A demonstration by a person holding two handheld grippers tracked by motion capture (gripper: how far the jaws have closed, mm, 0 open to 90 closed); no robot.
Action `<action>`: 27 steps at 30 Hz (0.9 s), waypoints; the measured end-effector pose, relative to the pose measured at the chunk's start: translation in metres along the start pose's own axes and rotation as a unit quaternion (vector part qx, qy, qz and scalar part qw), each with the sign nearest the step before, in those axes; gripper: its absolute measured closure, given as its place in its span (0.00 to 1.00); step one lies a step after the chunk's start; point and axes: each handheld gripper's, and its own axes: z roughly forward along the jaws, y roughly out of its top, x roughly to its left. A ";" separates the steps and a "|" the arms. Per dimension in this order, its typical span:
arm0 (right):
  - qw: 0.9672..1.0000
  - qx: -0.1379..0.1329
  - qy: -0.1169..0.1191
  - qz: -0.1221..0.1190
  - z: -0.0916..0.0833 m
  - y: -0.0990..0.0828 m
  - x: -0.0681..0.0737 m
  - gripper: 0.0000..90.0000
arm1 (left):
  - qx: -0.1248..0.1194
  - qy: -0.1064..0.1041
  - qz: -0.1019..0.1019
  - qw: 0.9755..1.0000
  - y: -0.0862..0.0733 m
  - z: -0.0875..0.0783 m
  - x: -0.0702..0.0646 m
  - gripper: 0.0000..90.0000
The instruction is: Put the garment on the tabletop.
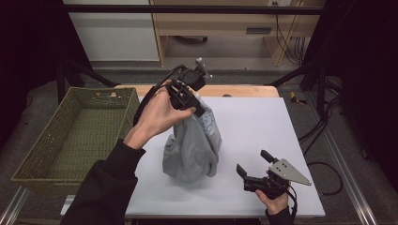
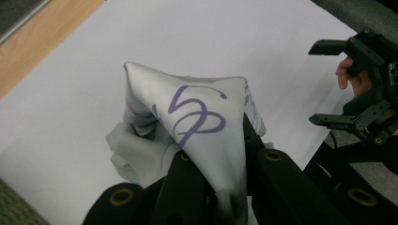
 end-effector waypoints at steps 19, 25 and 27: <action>1.000 0.002 0.001 0.007 0.000 -0.002 -0.002 0.00 | 0.025 -0.044 -0.002 0.999 -0.032 0.078 0.014 0.93; 1.000 0.007 0.000 0.008 0.000 -0.002 -0.002 0.00 | 0.017 -0.054 -0.001 0.998 -0.038 0.088 0.012 0.93; 1.000 0.008 0.000 0.008 0.000 -0.002 -0.003 0.00 | 0.017 -0.055 -0.001 0.998 -0.039 0.091 0.011 0.93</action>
